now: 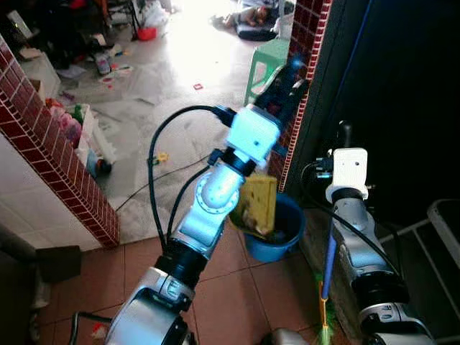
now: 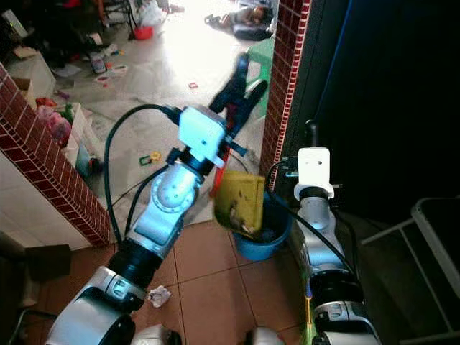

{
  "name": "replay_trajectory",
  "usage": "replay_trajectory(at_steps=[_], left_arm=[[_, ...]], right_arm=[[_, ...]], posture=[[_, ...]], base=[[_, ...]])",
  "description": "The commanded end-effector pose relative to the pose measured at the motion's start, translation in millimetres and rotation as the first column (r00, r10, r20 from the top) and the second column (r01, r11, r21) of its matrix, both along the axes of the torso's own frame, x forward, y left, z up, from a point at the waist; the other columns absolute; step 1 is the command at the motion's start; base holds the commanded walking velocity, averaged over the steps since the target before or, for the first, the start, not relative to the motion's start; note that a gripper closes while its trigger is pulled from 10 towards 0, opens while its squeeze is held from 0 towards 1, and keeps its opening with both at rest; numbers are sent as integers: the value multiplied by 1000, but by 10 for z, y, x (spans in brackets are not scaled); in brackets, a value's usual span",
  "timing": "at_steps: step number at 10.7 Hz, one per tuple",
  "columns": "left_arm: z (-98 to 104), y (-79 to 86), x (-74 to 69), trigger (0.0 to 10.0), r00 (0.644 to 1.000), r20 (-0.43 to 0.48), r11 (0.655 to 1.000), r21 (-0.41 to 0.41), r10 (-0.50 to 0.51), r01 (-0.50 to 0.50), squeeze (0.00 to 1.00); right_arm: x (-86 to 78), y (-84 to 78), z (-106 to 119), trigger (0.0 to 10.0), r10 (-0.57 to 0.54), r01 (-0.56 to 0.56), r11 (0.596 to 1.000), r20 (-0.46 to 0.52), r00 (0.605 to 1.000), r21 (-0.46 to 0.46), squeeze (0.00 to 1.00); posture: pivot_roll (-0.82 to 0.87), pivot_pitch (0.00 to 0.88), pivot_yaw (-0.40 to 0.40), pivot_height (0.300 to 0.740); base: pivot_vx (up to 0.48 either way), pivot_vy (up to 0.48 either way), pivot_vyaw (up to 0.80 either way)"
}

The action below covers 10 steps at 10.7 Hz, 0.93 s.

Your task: Sweep floor

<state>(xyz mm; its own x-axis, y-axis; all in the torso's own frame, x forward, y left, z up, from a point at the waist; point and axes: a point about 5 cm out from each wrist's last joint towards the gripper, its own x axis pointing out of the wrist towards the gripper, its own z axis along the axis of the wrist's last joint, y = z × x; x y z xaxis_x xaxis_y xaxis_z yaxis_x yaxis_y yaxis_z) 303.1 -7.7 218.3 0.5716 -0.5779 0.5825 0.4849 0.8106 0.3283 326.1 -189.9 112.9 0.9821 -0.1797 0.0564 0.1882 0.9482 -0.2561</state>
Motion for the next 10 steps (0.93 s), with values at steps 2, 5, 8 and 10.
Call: replay_trajectory(at_steps=[2,5,8,10], left_arm=[[214,-304,-187,10000,969,170,982,86,-180,167,0],[111,-669,-516,10000,872,141,863,287,-468,416,0],[17,-745,-598,10000,830,128,791,410,-542,454,0],[119,-714,-550,10000,851,167,831,371,-498,414,0]], right_arm=[[4,61,115,10000,30,-30,1000,58,998,-6,0],[7,55,120,10000,32,-32,999,58,998,-2,0],[3,60,115,10000,35,-35,999,57,998,0,0],[12,63,114,10000,37,-37,999,57,998,1,0]], posture=[[-95,0,37,740],[-96,0,39,740],[-95,0,36,740],[-94,0,36,740]], base=[[0,0,0],[0,0,0],[0,0,0],[0,0,0]])
